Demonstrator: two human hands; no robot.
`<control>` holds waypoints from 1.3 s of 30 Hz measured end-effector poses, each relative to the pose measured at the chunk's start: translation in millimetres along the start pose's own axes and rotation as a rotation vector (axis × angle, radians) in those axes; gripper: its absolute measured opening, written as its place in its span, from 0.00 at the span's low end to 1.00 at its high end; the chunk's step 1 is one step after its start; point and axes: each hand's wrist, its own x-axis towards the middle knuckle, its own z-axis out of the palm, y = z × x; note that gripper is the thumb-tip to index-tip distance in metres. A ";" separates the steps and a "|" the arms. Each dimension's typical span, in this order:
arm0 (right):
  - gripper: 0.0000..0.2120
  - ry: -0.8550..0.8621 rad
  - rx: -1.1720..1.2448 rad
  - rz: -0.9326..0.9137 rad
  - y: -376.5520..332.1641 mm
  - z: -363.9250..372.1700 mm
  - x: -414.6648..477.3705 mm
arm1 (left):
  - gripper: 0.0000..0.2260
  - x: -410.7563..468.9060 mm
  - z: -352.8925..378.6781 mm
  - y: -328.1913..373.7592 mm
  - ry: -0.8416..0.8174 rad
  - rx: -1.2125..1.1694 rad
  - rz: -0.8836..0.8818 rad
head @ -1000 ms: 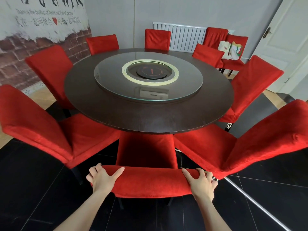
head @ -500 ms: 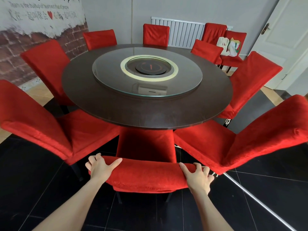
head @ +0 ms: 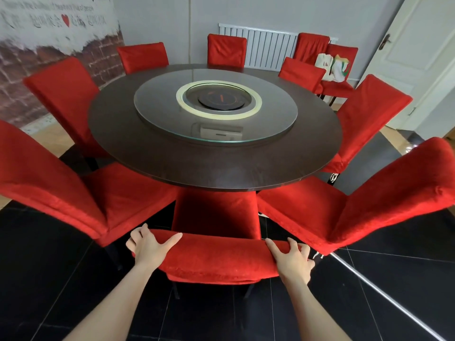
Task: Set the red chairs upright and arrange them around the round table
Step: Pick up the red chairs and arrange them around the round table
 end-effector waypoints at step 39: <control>0.42 0.030 0.047 0.022 -14.2 14.0 -19.8 | 0.55 13.6 -9.4 -7.1 -0.047 -0.063 -0.072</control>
